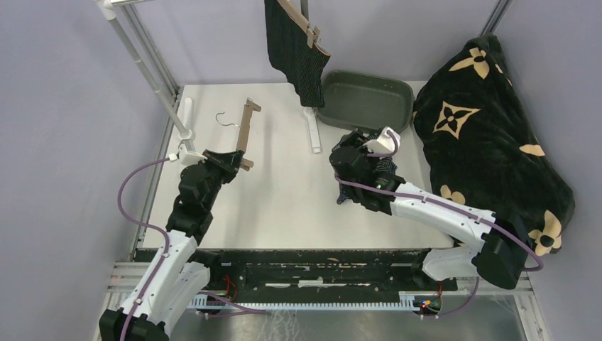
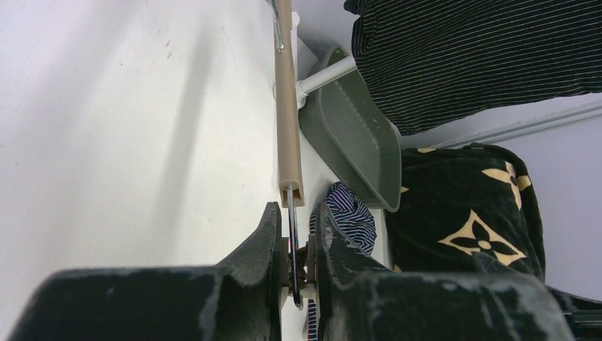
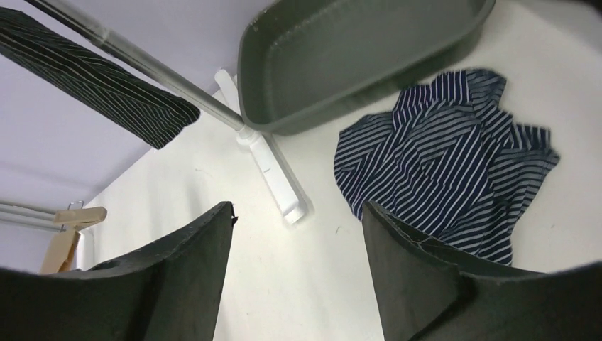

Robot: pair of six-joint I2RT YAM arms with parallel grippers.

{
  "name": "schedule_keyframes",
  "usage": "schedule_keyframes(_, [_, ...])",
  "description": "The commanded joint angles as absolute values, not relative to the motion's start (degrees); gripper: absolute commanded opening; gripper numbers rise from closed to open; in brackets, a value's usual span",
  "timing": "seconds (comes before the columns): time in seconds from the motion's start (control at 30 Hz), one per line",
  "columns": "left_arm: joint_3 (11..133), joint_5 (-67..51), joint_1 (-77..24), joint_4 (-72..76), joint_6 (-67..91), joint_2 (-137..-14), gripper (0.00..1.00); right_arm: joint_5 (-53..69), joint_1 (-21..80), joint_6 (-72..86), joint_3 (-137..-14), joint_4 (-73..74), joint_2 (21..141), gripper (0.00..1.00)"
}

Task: Clip the underwear to the hanger
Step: Clamp the underwear onto the hanger.

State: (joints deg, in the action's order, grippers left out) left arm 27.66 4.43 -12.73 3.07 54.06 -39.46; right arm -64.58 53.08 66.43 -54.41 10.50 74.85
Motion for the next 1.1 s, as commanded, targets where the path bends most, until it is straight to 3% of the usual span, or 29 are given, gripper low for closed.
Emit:
schedule_keyframes(0.0, [27.9,5.21,-12.82,7.09,51.4,-39.49,0.03,-63.78,51.46,44.65,-60.95,10.52,75.34,0.75])
schedule_keyframes(0.27, [28.37,5.64,-12.82,8.23,51.84,-40.67,0.03,-29.38,38.78,24.28,-73.97,29.13,85.05,0.76])
schedule_keyframes(0.4, [30.32,5.45,-12.79,9.48,52.41,-42.91,0.03,-20.56,35.48,18.25,-80.58,36.77,93.7,0.77])
schedule_keyframes(1.07, [28.2,6.12,-12.75,17.38,54.68,-49.99,0.03,-6.7,29.11,18.93,-80.03,27.35,111.86,0.7])
